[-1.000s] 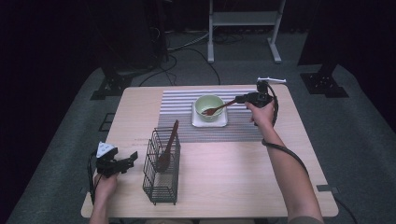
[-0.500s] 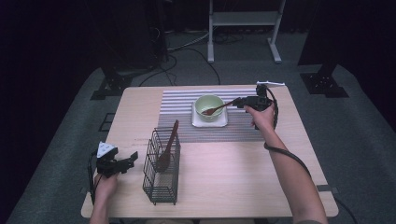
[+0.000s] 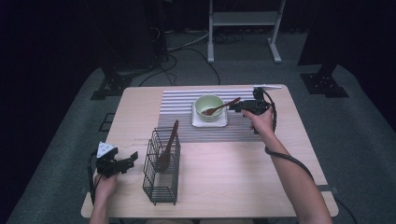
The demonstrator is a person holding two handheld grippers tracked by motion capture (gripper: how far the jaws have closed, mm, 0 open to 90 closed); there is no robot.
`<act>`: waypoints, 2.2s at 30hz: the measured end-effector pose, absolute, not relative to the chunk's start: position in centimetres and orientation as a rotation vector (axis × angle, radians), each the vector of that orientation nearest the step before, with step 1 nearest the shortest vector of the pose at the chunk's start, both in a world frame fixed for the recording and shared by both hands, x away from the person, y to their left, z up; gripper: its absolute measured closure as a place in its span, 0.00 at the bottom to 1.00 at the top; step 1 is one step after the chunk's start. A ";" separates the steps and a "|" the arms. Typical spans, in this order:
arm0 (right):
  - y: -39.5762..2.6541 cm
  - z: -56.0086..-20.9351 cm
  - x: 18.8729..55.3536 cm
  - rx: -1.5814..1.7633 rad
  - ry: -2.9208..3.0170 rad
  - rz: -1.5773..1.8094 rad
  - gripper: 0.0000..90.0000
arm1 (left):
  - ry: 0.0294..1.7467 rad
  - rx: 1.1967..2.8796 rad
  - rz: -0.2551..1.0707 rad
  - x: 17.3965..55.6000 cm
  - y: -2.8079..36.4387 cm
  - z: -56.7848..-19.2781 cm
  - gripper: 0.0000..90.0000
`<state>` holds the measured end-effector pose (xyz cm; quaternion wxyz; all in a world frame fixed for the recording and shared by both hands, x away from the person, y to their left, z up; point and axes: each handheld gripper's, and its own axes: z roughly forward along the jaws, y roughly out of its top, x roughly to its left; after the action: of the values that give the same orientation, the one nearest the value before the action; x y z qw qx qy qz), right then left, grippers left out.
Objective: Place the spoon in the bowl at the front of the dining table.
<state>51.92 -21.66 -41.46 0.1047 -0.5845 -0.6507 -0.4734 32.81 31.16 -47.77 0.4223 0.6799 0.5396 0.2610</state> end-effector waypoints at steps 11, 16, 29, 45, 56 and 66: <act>-21.7 -42.0 50.6 -1.683 -1.940 -1.390 0.37 | 1.349 1.706 0.660 32.8 31.1 -47.8 0.09; -21.9 -42.2 50.2 -1.678 -1.935 -1.392 0.34 | 1.349 1.706 0.660 32.8 31.1 -47.8 0.09; -22.0 -42.2 48.8 -1.627 -1.956 -1.385 0.32 | 1.349 1.710 0.662 32.8 31.0 -47.8 0.09; -21.5 -42.4 47.1 -1.553 -1.974 -1.372 0.32 | 1.348 1.712 0.662 32.8 31.0 -47.8 0.09; -21.4 -42.6 46.3 -1.525 -1.977 -1.364 0.32 | 1.349 1.713 0.662 32.8 31.0 -47.8 0.09; -21.1 -43.0 45.4 -1.496 -1.979 -1.353 0.32 | 1.348 1.713 0.663 32.8 31.0 -47.8 0.09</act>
<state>45.45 -21.11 -43.00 0.1572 -0.5230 -0.6916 -0.4727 32.80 30.99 -47.76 0.4182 0.6829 0.5375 0.2643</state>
